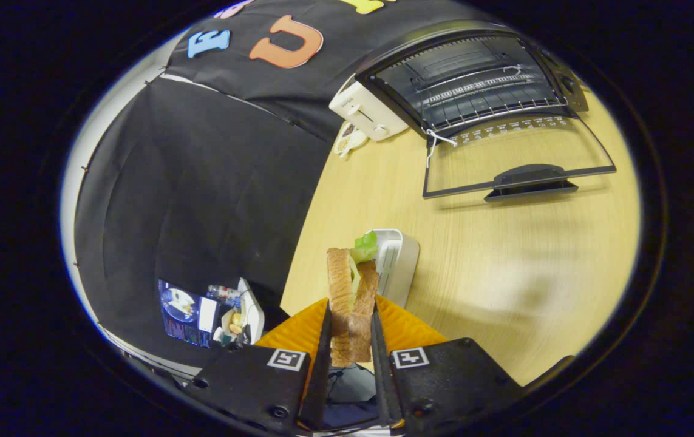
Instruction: Open the toaster oven, put the food inside, and close the toaster oven door.
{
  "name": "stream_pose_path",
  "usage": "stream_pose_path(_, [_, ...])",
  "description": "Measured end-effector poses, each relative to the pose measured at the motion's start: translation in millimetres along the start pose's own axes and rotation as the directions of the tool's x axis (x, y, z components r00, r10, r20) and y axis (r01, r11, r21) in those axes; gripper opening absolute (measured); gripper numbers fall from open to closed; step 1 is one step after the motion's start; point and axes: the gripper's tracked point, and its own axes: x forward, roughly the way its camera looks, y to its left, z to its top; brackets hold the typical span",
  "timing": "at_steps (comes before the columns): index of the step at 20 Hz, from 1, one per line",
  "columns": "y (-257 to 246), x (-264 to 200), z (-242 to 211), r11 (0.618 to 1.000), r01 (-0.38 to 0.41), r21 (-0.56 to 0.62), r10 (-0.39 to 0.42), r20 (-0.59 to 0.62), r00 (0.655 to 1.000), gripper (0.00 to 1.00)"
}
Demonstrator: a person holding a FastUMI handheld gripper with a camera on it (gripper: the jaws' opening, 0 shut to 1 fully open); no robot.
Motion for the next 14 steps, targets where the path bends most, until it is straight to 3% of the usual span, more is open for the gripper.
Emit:
stream_pose_path(4, [1,-13,12,0.996,-0.083,0.030,0.080,0.078,0.994,0.35])
stream_pose_path(7, [1,-25,34,0.985,-0.162,0.049,0.150,0.195,0.969,0.34])
stream_pose_path(12, [-21,-39,73,0.979,-0.199,0.035,0.171,0.380,0.909,0.34])
stream_pose_path(14, [-37,-41,91,0.982,-0.182,0.054,0.137,0.462,0.876,0.34])
